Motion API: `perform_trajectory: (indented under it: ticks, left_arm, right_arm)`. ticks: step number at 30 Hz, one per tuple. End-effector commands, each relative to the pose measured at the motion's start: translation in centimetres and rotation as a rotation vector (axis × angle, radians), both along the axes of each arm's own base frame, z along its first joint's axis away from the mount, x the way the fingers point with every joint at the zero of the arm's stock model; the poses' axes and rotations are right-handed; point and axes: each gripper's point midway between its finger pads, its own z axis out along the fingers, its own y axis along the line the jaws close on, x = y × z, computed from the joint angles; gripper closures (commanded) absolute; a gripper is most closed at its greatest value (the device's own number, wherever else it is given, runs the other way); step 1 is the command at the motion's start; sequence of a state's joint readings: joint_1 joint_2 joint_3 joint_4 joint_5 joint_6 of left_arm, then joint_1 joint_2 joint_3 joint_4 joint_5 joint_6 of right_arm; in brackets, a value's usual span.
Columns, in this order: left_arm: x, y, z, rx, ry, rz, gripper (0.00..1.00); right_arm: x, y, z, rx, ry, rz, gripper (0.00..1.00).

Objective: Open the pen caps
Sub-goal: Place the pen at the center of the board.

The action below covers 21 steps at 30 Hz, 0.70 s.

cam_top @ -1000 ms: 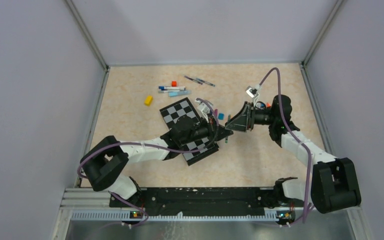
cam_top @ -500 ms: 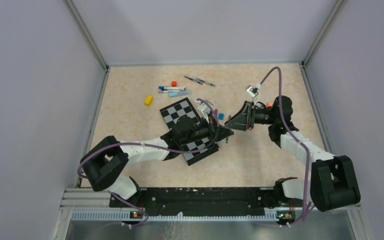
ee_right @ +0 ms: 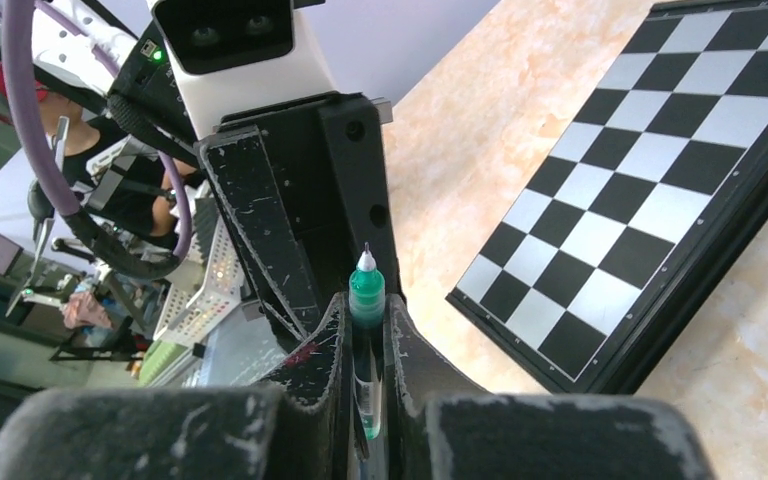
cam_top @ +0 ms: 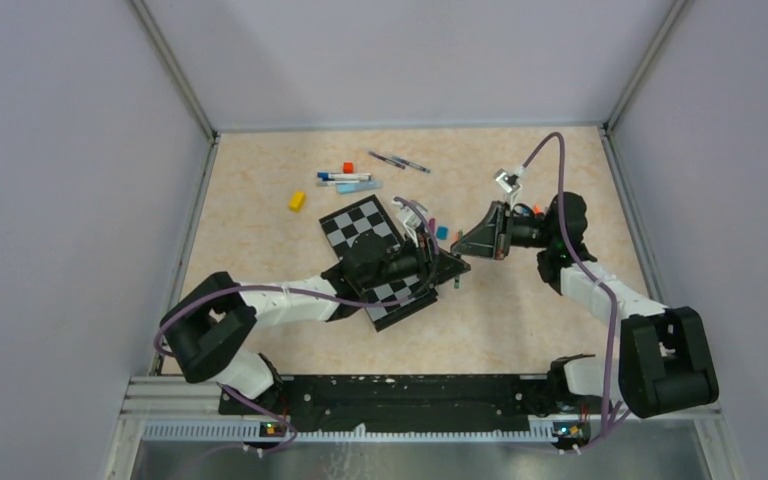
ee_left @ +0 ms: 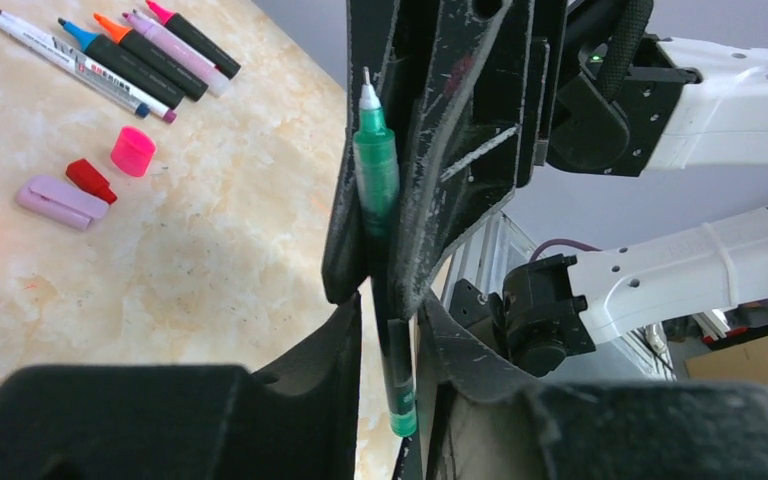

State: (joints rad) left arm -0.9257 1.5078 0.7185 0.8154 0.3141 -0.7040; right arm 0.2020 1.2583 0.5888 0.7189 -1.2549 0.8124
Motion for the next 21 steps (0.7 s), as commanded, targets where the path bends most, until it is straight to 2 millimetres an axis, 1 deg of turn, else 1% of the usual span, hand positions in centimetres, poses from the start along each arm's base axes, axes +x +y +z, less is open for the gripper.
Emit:
perform_trajectory:
  ticks: [1, 2, 3, 5, 9, 11, 13, 15, 16, 18, 21]
  left_arm:
    - [-0.3, 0.2, 1.3, -0.007, -0.072, -0.01, 0.65]
    - [-0.4, 0.4, 1.4, -0.002, -0.083, -0.005, 0.6]
    - [-0.3, 0.7, 1.5, 0.004, -0.094, 0.004, 0.53]
    - [-0.3, 1.6, 1.9, 0.007, -0.131, 0.032, 0.44]
    - [0.1, 4.1, 3.0, 0.002, -0.23, 0.13, 0.26]
    - [0.2, 5.5, 3.5, 0.008, -0.281, 0.18, 0.14]
    - [0.3, 6.9, 3.6, 0.032, -0.32, 0.219, 0.02]
    - [0.6, 8.5, 3.8, 0.054, -0.328, 0.264, 0.01]
    - [0.8, 9.1, 3.5, 0.079, -0.329, 0.278, 0.01]
    - [1.2, 10.2, 2.9, 0.126, -0.328, 0.299, 0.01]
    - [1.9, 12.0, 2.2, 0.18, -0.319, 0.345, 0.01]
  right_arm:
    - [-0.5, -0.1, 0.5, -0.021, -0.072, 0.045, 1.0]
    - [-0.5, -0.3, 0.2, -0.037, -0.08, 0.045, 1.0]
    - [-0.4, -0.6, -0.1, -0.054, -0.095, 0.045, 1.0]
    - [-0.2, -1.3, -0.8, -0.089, -0.13, 0.044, 1.0]
    - [0.4, -3.2, -2.4, -0.172, -0.208, -0.005, 1.0]
    - [1.7, -4.9, -4.3, -0.302, -0.271, -0.094, 1.0]
    - [2.9, -7.0, -6.8, -0.467, -0.287, -0.181, 1.0]
    - [3.5, -9.0, -9.3, -0.608, -0.272, -0.242, 1.0]
    - [3.8, -10.1, -10.2, -0.667, -0.264, -0.273, 1.0]
    - [4.7, -12.2, -11.0, -0.731, -0.225, -0.342, 1.0]
    - [5.9, -16.4, -12.3, -0.816, -0.136, -0.467, 1.0]
